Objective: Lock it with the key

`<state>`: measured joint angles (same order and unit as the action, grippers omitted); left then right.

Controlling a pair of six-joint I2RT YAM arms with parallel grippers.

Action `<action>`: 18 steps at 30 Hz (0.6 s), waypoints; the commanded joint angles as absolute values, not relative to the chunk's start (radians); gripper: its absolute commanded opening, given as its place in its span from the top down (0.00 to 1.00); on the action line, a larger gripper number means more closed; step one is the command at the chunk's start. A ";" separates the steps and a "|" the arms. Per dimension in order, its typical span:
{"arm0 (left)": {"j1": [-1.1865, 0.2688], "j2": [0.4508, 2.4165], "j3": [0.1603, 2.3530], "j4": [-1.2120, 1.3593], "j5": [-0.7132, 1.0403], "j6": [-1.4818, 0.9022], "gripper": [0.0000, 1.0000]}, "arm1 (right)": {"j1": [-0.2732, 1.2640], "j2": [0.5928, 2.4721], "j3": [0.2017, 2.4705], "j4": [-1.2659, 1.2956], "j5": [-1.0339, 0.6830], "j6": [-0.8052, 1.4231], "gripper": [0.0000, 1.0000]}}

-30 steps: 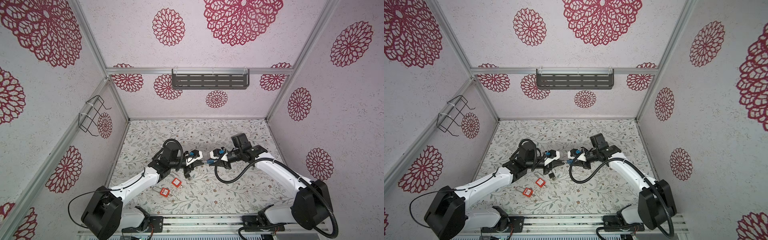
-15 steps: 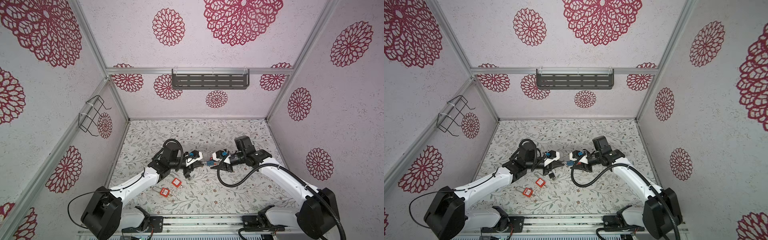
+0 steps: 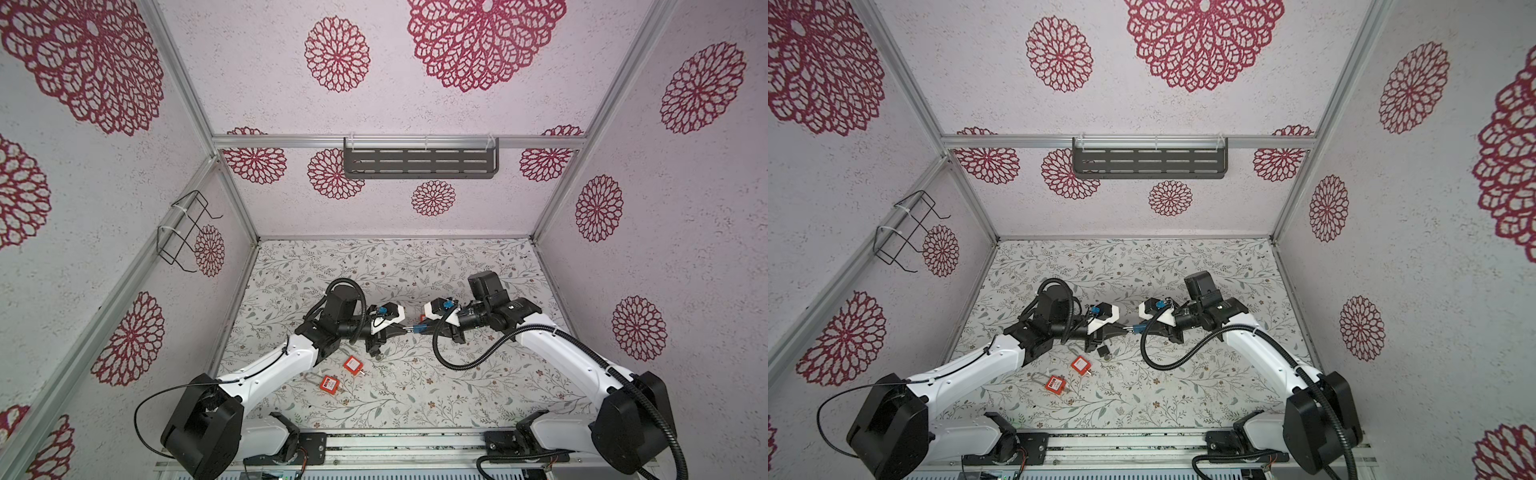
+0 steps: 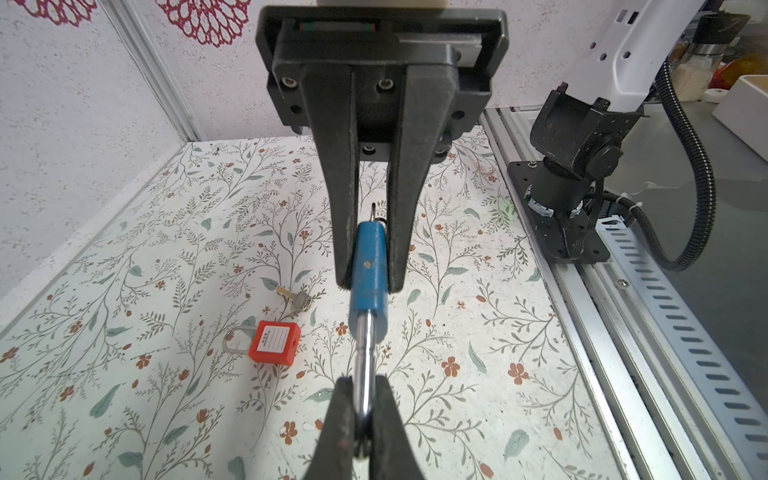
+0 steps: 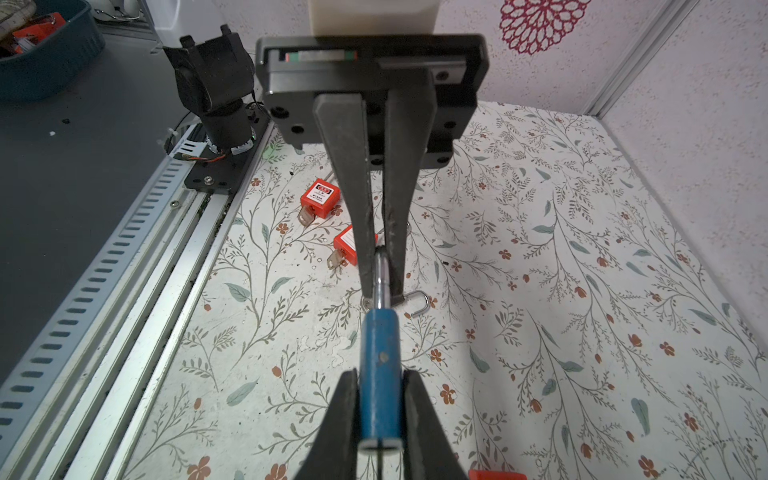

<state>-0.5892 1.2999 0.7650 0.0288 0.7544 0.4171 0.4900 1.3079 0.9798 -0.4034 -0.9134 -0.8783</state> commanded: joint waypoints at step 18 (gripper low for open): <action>-0.647 1.325 0.820 0.131 0.784 0.381 1.00 | 0.494 1.335 1.002 -0.306 -1.052 -0.841 1.00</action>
